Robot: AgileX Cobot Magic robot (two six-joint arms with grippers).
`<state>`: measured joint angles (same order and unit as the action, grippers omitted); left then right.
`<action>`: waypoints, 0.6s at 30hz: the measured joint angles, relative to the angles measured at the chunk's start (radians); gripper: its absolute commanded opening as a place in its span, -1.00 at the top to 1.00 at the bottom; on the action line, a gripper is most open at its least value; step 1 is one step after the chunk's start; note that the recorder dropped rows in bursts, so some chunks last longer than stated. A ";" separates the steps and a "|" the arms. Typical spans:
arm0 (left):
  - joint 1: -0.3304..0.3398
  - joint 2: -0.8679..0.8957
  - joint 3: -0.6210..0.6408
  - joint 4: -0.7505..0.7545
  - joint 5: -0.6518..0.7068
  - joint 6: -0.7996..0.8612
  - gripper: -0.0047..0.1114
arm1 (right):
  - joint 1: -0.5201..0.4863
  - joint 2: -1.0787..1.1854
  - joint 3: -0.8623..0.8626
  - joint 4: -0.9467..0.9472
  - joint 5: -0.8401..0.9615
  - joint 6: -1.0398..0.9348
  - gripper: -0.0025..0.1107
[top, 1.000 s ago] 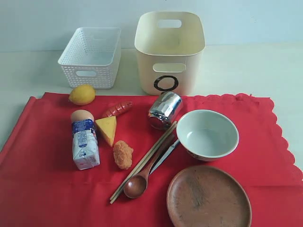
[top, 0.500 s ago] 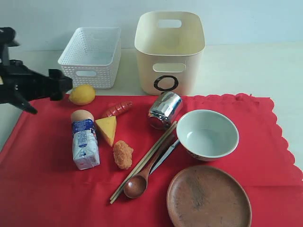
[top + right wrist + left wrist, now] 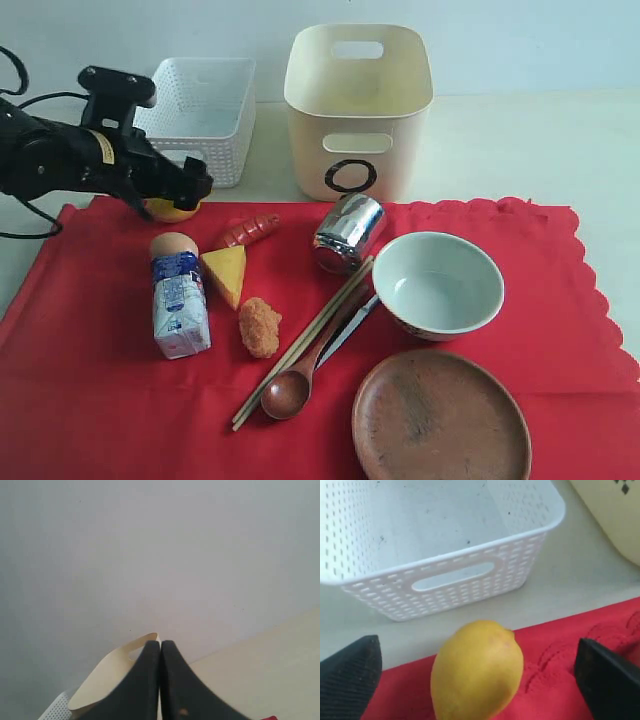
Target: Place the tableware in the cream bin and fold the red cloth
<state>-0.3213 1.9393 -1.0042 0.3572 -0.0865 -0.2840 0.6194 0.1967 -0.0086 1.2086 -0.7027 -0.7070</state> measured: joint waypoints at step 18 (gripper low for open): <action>-0.002 0.114 -0.092 0.009 0.051 0.016 0.92 | 0.000 0.000 0.000 0.002 0.000 0.000 0.96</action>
<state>-0.3232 2.0531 -1.0966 0.3661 -0.0354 -0.2684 0.6194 0.1967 -0.0086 1.2109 -0.7027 -0.7070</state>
